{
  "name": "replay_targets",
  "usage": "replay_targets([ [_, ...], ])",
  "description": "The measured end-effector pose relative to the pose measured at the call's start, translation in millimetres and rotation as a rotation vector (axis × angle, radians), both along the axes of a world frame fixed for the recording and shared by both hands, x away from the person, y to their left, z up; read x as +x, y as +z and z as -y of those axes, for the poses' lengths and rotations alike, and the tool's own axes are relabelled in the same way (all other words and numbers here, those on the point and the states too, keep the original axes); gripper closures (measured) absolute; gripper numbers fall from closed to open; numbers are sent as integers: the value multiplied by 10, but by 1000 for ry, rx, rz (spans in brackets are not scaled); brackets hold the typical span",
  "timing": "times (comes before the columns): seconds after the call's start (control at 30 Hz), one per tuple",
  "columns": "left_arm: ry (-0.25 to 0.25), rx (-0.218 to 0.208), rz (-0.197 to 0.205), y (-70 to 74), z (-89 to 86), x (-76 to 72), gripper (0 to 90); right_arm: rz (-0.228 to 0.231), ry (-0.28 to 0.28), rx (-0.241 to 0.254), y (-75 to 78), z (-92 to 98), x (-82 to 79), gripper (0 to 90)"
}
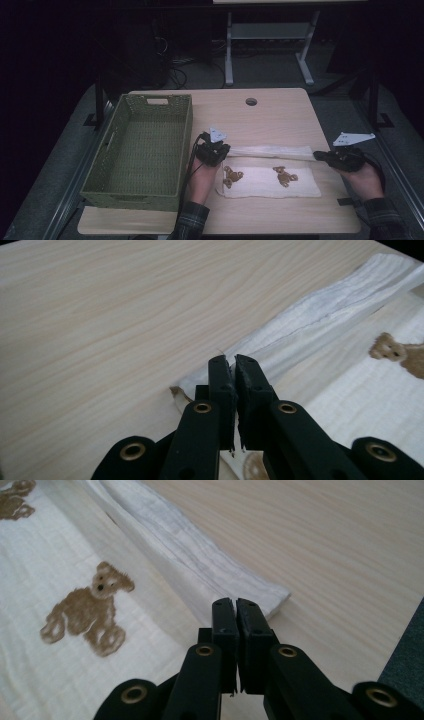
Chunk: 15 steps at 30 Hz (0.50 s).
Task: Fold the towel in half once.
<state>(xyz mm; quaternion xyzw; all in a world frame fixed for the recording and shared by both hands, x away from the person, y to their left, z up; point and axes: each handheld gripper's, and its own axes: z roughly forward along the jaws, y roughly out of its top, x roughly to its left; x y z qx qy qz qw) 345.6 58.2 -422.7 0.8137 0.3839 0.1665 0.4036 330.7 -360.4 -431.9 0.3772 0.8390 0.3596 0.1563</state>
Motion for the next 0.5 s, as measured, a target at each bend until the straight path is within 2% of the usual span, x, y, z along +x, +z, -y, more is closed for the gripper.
replay_targets([
  [0.07, -2, -10, -3, -17, -10, -53, 862, -6, 6, -5, -10, -1, -57, 872],
  [0.2, -7, -3, -5, -45, -26, -154, 862, -10, 18, 2, -21, 1, -166, 871],
  [0.5, -12, -25, -7, -80, -88, -451, 862, -13, 56, -26, -48, -38, -394, 871],
])
